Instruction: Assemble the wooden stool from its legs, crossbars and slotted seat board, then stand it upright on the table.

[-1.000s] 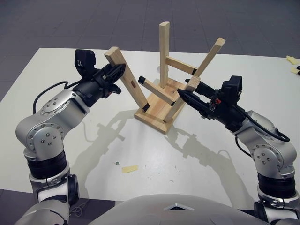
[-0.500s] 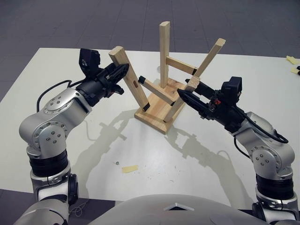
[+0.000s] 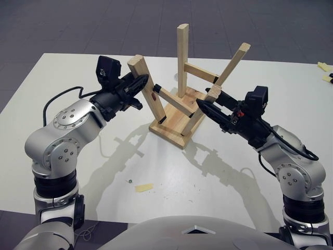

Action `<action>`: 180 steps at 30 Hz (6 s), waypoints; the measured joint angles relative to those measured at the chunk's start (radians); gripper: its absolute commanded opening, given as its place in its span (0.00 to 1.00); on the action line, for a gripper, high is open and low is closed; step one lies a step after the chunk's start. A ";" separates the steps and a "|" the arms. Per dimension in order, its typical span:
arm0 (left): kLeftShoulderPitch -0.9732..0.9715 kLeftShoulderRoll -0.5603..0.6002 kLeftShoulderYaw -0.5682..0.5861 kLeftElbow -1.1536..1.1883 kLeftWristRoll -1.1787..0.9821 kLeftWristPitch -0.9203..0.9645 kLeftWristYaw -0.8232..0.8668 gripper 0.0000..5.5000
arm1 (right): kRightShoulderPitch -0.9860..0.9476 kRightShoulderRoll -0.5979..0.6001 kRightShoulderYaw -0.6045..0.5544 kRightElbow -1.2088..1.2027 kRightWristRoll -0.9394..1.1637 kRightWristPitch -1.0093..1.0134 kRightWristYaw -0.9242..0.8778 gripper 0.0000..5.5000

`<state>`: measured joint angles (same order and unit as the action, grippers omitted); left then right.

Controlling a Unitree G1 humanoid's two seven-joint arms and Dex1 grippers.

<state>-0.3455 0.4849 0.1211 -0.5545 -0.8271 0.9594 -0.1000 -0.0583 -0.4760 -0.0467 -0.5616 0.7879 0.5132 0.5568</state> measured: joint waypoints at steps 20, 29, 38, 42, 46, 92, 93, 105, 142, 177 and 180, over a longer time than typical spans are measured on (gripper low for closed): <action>0.014 -0.015 -0.003 0.011 0.027 -0.011 -0.029 0.18 | -0.065 0.007 -0.134 0.071 0.366 0.174 -0.055 0.75; 0.000 0.008 -0.035 0.052 0.079 -0.056 -0.123 0.18 | -0.325 -0.033 -0.290 0.304 0.653 0.194 -0.201 0.98; -0.038 0.042 -0.110 0.072 0.115 -0.111 -0.279 0.18 | -0.481 -0.105 -0.102 0.516 0.229 0.121 0.073 0.98; -0.046 0.043 -0.140 0.072 0.114 -0.123 -0.353 0.18 | -0.517 -0.079 -0.053 0.521 0.173 0.113 0.161 0.98; -0.048 0.036 -0.158 0.070 0.115 -0.124 -0.369 0.18 | -0.505 -0.050 -0.010 0.506 0.137 0.124 0.202 0.98; -0.050 -0.051 -0.136 0.069 0.135 -0.087 -0.300 0.19 | -0.347 0.109 -0.017 0.374 0.044 0.194 0.121 0.98; -0.054 -0.053 -0.135 0.069 0.135 -0.087 -0.296 0.19 | -0.347 0.109 -0.013 0.367 0.042 0.195 0.121 0.98; -0.080 -0.057 -0.126 0.071 0.155 -0.078 -0.264 0.18 | -0.309 0.098 0.138 0.411 -0.178 0.083 0.125 0.98; -0.113 -0.187 -0.027 0.106 0.100 -0.004 -0.135 0.19 | -0.323 0.167 0.008 0.416 -0.095 0.143 0.048 0.98; -0.065 -0.144 0.002 0.110 0.175 -0.021 -0.182 0.19 | -0.389 0.209 0.139 0.501 -0.283 0.024 0.047 0.98; -0.059 -0.144 0.004 0.106 0.175 -0.022 -0.185 0.19 | -0.379 0.208 0.139 0.484 -0.285 0.025 0.033 0.98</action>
<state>-0.4042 0.3409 0.1249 -0.4482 -0.6519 0.9376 -0.2850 -0.4375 -0.2676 0.0922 -0.0772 0.5028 0.5385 0.5899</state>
